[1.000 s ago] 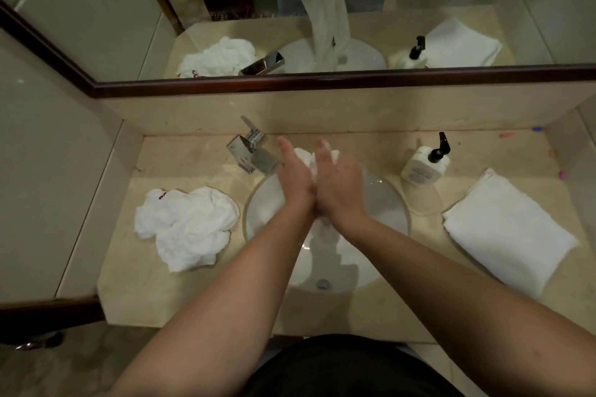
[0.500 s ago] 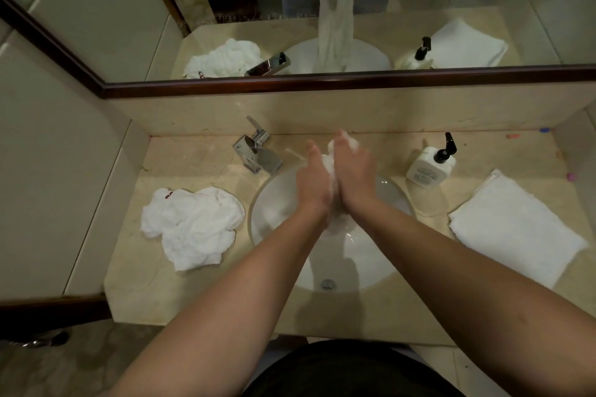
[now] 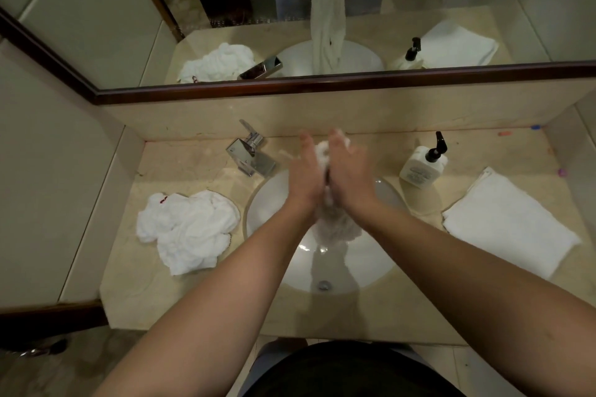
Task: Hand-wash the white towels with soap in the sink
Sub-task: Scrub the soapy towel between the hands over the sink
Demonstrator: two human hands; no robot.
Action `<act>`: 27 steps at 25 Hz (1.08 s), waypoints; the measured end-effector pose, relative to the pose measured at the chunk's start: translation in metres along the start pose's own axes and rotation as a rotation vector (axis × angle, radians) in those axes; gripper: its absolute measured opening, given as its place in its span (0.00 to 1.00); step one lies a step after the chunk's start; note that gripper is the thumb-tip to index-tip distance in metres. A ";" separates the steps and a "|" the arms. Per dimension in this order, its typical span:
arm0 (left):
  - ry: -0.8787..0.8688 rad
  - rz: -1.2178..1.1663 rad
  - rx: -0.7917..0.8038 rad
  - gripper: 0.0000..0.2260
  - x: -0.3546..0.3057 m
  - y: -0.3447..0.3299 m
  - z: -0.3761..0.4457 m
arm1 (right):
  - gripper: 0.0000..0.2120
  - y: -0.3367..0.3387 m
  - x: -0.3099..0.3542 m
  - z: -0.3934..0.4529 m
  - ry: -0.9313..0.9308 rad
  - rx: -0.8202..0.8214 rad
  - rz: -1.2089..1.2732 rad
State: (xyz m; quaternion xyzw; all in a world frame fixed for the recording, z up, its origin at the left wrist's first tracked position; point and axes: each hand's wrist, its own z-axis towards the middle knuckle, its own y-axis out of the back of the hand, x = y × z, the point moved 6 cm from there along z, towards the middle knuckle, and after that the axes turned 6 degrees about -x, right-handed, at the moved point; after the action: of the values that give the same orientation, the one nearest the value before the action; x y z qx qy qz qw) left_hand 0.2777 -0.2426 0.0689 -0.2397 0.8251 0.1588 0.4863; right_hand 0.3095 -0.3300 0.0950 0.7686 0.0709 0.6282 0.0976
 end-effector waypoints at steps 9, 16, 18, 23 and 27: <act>0.002 -0.011 -0.076 0.31 -0.006 -0.004 -0.019 | 0.32 0.009 0.003 0.000 -0.007 -0.033 -0.006; 0.018 -0.041 -0.092 0.30 -0.004 -0.004 -0.014 | 0.27 0.008 0.004 -0.005 -0.015 -0.053 0.065; 0.145 -0.132 -0.152 0.30 -0.002 0.002 -0.012 | 0.27 0.002 0.002 -0.013 0.011 -0.003 0.033; 0.051 -0.090 -0.075 0.35 -0.003 -0.010 -0.020 | 0.26 0.015 -0.002 -0.008 -0.001 -0.060 0.015; 0.081 -0.137 -0.122 0.33 -0.009 -0.005 -0.017 | 0.27 0.007 -0.004 -0.015 0.063 0.083 -0.025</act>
State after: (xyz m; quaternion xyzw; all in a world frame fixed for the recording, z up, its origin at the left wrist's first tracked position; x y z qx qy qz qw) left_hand 0.2722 -0.2531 0.0850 -0.3308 0.8145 0.1654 0.4469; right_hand 0.2939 -0.3365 0.0959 0.7510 0.1094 0.6472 0.0713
